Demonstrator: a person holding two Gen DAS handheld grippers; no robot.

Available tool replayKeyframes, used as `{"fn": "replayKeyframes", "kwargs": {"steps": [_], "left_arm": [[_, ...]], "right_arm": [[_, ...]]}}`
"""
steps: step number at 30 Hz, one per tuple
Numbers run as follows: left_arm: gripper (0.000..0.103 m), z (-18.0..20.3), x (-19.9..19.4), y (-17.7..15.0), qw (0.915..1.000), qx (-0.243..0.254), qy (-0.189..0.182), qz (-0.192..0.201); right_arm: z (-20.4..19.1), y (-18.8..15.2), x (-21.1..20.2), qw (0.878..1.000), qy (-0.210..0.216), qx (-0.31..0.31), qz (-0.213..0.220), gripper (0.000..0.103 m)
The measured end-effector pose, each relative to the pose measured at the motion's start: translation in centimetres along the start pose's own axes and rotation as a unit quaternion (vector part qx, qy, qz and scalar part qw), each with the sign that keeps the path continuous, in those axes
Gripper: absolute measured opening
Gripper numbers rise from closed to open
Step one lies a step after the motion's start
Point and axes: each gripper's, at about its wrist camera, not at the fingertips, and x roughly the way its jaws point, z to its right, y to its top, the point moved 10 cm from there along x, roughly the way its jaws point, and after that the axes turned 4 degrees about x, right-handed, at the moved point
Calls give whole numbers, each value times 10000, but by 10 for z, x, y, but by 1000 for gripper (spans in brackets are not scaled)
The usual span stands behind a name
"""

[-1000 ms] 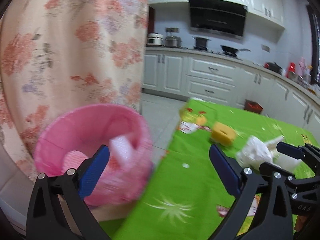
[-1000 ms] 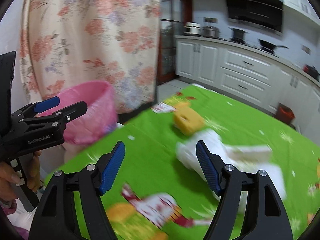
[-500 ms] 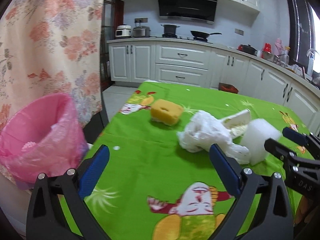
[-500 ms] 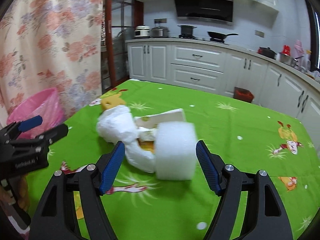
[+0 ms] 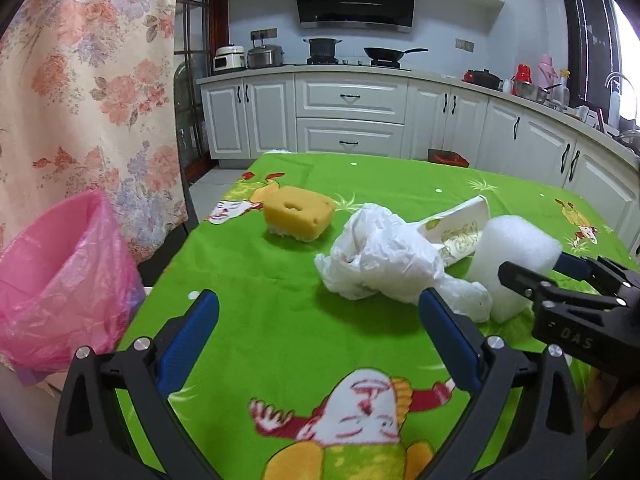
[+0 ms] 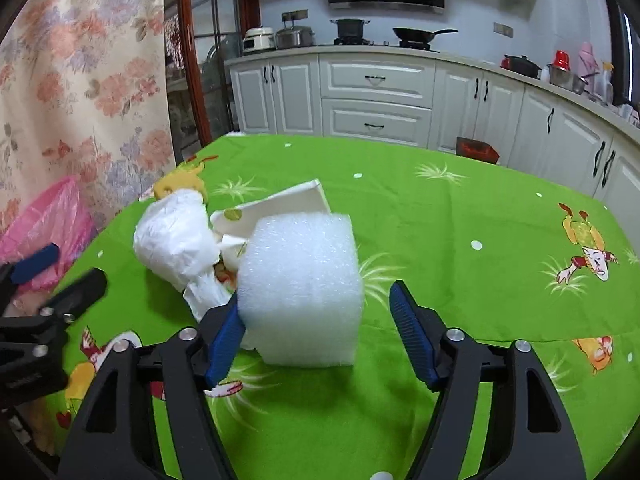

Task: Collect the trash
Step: 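Grasp the white foam cube with the right tool while the left tool grasps the white plastic bag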

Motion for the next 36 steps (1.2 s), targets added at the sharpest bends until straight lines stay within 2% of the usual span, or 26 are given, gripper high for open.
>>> {"fn": "replayKeyframes", "kwargs": {"steps": [3, 5, 10, 17, 20, 27, 31, 33, 36], "left_arm": [[97, 10, 8, 7, 10000, -27, -66, 23], [97, 17, 15, 14, 9999, -18, -110, 25], [97, 34, 33, 28, 9998, -118, -177, 12], [96, 46, 54, 37, 9999, -117, 39, -30], [92, 43, 61, 32, 9998, -124, 129, -124], [84, 36, 72, 26, 9987, -337, 23, -388], [74, 42, 74, 25, 9989, -186, -13, -432], [65, 46, 76, 24, 9988, -95, -37, -469], [64, 48, 76, 25, 9989, -43, -28, -460]], "right_arm": [[2, -3, 2, 9999, 83, 2, -101, 61], [5, -4, 1, 9998, 145, 53, -117, 49], [18, -5, -5, 9998, 38, 216, -19, 48], [40, -6, -9, 9979, -66, 641, 36, 48], [38, -6, -8, 9984, -136, 549, 28, 48], [37, -7, -7, 9985, -185, 509, -4, 48], [37, -7, -6, 9986, -236, 484, -7, 48], [37, -7, -5, 9986, -257, 465, -15, 48], [37, -7, -6, 9986, -265, 463, -13, 48]]}}
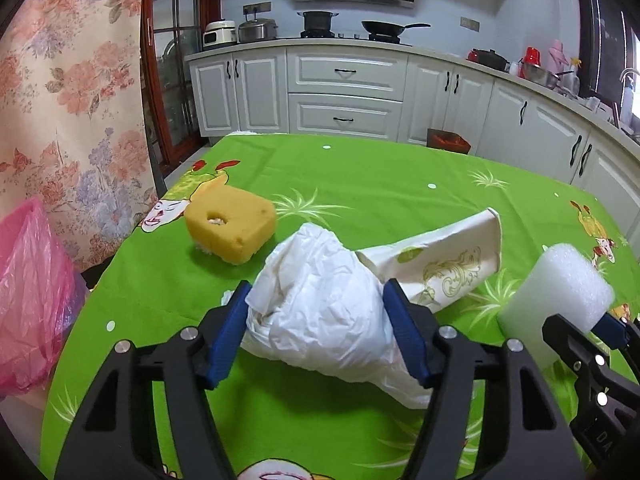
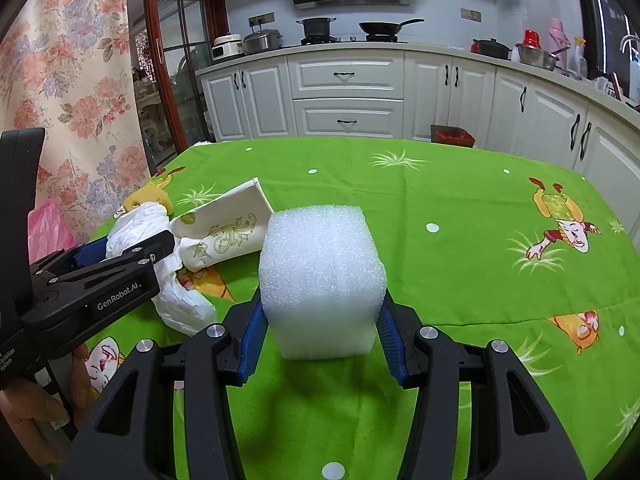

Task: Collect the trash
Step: 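Grasp the white foam cube with the right tool while the left tool grasps the white plastic bag, then carry the foam cube and plastic bag to the pink wastebasket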

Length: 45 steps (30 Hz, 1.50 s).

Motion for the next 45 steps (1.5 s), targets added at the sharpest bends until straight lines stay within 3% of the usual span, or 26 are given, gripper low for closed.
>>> {"fn": "replayKeyframes", "kwargs": {"steps": [12, 16, 27, 45], "left_arm": [[49, -2, -11, -2, 9996, -133, -200, 147], [49, -11, -29, -10, 9992, -172, -197, 288], [48, -24, -75, -46, 9985, 313, -139, 428], [49, -77, -109, -69, 9987, 119, 10, 502]], "right_arm": [[0, 0, 0, 10000, -17, -6, 9, 48], [1, 1, -3, 10000, -61, 3, 57, 48], [-3, -4, -15, 9998, 64, 96, 165, 48], [-71, -45, -45, 9961, 669, -565, -116, 48]]}}
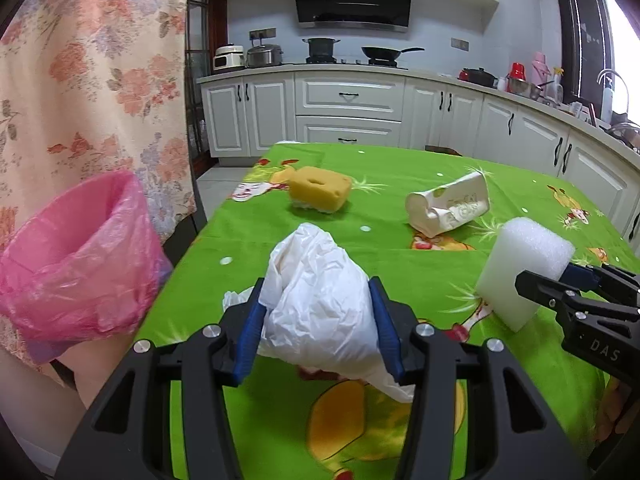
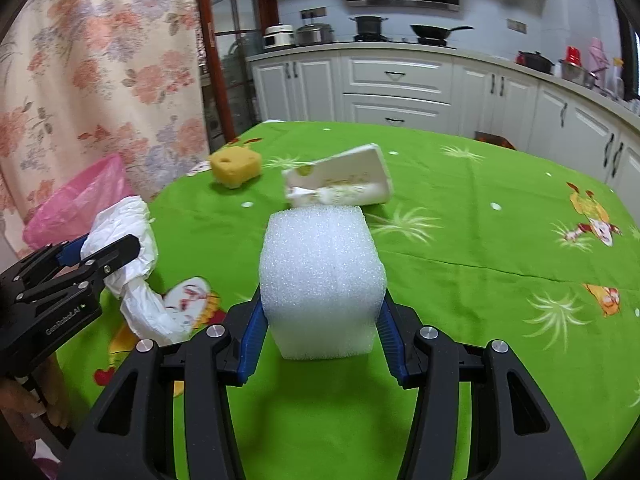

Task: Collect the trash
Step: 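Carry the foam cube and plastic bag to the pink wastebasket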

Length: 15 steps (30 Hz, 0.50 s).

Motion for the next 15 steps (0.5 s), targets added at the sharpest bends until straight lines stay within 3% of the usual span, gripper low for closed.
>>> {"fn": "replayKeyframes", "kwargs": {"steps": [15], "left_arm": [[49, -75, -48, 34, 9963, -306, 507, 625]], "right_arm": [[-95, 23, -5, 9935, 794, -807, 87, 48]]}}
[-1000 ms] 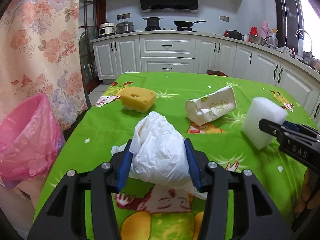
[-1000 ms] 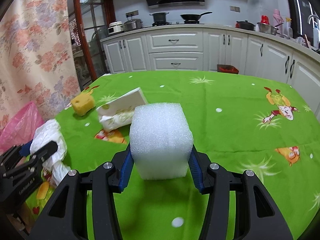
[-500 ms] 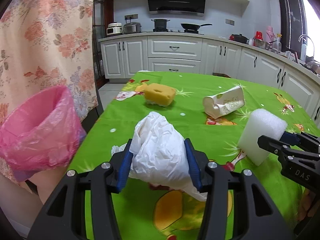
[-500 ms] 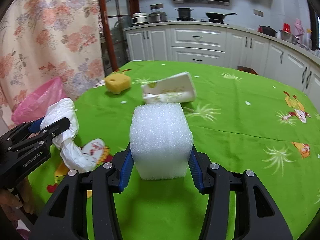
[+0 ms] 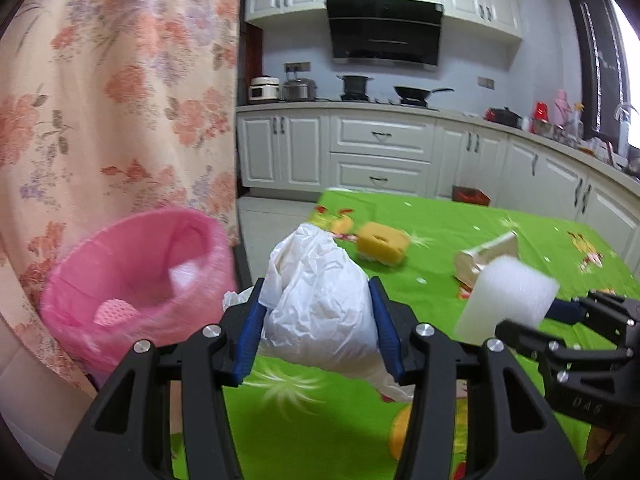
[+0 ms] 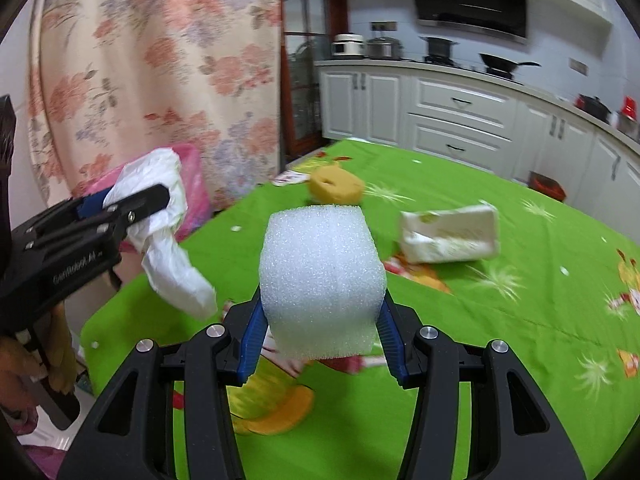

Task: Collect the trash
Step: 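Carry the foam cube and plastic bag to the pink wastebasket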

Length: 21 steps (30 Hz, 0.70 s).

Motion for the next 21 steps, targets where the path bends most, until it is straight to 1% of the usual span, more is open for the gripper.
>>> {"fn": "replayKeyframes", "kwargs": {"steps": [5, 7, 11, 15, 21], "left_arm": [[49, -41, -12, 14, 9993, -142, 310, 148], [49, -60, -17, 20, 9983, -134, 510, 231], [49, -93, -23, 27, 9966, -82, 779, 251], [49, -125, -24, 30, 9946, 31, 1016, 187], [49, -170, -9, 31, 9915, 94, 1293, -69]], "right_arm": [[-35, 18, 10, 9991, 321, -275, 52, 48], [-50, 26, 14, 9983, 483, -325, 74, 48], [-79, 44, 25, 9957, 798, -460, 115, 48], [-112, 72, 37, 9918, 1110, -595, 212, 48], [-155, 106, 60, 9863, 1500, -635, 247, 49]]}}
